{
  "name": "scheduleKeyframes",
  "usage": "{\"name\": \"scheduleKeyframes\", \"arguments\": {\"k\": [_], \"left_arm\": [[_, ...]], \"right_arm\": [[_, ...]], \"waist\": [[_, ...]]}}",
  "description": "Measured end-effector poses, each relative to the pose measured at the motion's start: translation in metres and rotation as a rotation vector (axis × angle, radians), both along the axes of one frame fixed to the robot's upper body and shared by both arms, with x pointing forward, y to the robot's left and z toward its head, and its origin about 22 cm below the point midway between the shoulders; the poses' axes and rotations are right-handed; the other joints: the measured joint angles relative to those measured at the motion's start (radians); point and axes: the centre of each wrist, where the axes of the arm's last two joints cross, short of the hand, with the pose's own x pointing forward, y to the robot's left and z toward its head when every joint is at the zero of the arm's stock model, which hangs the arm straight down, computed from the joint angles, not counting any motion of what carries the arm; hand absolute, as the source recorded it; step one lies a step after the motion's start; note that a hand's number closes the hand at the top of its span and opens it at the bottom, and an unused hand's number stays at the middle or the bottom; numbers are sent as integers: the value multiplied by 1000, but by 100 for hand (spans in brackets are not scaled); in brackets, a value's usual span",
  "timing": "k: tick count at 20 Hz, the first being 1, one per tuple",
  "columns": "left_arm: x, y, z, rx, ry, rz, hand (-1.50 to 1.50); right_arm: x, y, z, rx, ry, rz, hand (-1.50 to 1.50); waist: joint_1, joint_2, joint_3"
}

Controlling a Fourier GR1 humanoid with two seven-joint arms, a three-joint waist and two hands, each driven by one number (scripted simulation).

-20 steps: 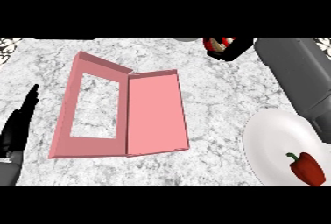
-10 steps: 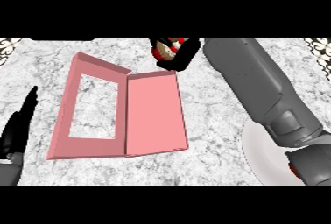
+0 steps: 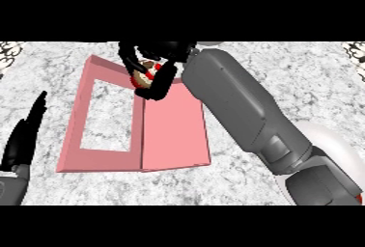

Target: Pick the cupcake from the plate and place it in the cardboard box

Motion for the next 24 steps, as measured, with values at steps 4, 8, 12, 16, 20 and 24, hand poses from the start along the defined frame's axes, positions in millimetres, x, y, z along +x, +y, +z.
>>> {"name": "scheduleKeyframes", "arguments": {"k": [4, 8, 12, 16, 20, 24], "left_arm": [[8, -5, 9, 2, 2, -19, 0], [10, -13, 7, 4, -2, -36, 0], [13, -14, 9, 0, -8, -50, 0], [16, -20, 9, 1, -15, -56, 0], [17, -15, 7, -4, -10, -48, 0], [12, -16, 5, -2, -12, -42, 0]], "right_arm": [[-8, 11, -18, -35, -12, -64, 150], [-11, 13, -35, -87, 68, -124, -150], [-17, 15, -51, -111, 131, -144, -150], [-21, 18, -57, -57, 157, -132, -150], [-24, 20, -56, 64, 178, -121, -150], [-17, 16, -47, 209, 236, -142, -150]], "waist": [[20, 4, 0], [39, 8, -1], [53, 12, -1], [59, 15, -1], [50, 14, -1], [42, 12, 0]]}}
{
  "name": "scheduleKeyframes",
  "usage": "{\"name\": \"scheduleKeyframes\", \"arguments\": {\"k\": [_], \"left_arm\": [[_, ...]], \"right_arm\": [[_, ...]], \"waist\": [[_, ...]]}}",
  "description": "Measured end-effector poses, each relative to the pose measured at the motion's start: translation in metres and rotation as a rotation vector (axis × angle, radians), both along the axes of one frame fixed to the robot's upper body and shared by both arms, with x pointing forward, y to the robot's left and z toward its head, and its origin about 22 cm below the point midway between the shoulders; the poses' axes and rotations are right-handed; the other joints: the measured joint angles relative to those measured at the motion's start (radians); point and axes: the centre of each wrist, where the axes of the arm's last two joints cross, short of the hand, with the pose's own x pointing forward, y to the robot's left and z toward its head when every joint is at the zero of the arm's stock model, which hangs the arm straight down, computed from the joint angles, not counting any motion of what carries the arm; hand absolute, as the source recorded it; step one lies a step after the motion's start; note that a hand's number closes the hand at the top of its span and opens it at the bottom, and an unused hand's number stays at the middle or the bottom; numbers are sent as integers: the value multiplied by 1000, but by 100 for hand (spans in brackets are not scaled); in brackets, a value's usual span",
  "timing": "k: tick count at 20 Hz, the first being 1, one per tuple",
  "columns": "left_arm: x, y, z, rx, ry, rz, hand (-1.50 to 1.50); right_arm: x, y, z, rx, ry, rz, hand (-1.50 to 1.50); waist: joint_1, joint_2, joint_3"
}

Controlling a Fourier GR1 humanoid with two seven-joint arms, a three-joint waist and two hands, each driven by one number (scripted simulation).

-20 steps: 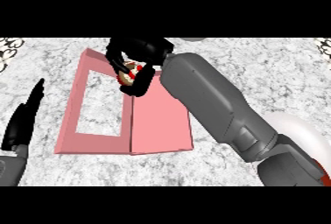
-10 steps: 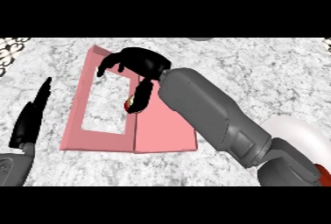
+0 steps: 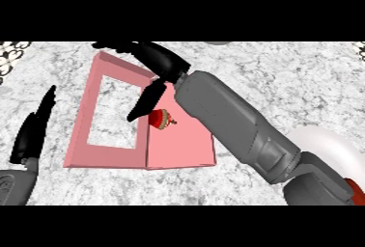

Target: Pick the cupcake from the plate and place it in the cardboard box

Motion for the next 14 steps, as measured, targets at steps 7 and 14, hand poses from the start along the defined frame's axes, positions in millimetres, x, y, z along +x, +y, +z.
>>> {"name": "scheduleKeyframes", "arguments": {"k": [7, 14], "left_arm": [[-2, 8, 0, 3, -3, 23, 0], [-2, 9, -3, 5, -10, 21, 0]], "right_arm": [[30, -33, 14, 167, 102, -31, -150], [64, -114, 29, 225, 137, -111, -150]], "waist": [[-19, 3, 0], [-14, 10, 0]]}}
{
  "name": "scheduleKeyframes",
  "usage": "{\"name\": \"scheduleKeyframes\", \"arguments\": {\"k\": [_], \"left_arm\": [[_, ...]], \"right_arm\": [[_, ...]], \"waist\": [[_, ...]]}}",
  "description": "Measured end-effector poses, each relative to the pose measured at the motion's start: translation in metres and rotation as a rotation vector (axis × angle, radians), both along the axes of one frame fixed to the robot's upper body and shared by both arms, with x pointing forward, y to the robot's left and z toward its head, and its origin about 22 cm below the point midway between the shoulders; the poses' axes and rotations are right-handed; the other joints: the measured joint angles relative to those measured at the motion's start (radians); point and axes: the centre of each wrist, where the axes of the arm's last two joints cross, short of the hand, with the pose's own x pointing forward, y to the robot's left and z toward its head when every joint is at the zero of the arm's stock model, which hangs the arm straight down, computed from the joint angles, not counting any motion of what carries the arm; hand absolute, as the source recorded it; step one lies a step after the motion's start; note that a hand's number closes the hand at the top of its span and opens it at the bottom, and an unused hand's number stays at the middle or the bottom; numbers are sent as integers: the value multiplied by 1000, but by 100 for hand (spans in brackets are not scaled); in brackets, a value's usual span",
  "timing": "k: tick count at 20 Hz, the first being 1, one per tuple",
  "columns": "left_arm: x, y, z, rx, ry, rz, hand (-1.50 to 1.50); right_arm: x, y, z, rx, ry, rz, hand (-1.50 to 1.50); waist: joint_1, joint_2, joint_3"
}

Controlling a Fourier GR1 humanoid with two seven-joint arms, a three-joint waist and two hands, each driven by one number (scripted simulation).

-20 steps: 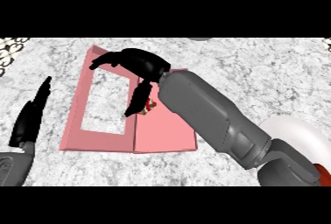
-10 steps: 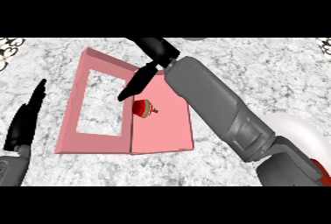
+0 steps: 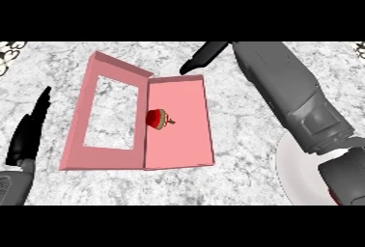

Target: Pick the cupcake from the plate and place it in the cardboard box

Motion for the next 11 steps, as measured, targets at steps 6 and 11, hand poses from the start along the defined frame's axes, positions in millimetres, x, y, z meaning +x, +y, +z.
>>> {"name": "scheduleKeyframes", "arguments": {"k": [6, 11], "left_arm": [[0, -8, 5, -1, -7, -21, 0], [3, -10, 6, -5, -9, -33, 0]], "right_arm": [[11, -78, 5, -18, 1, -61, -150], [11, -125, 14, -65, -21, -80, -150]], "waist": [[15, 7, 1], [29, 16, 2]]}}
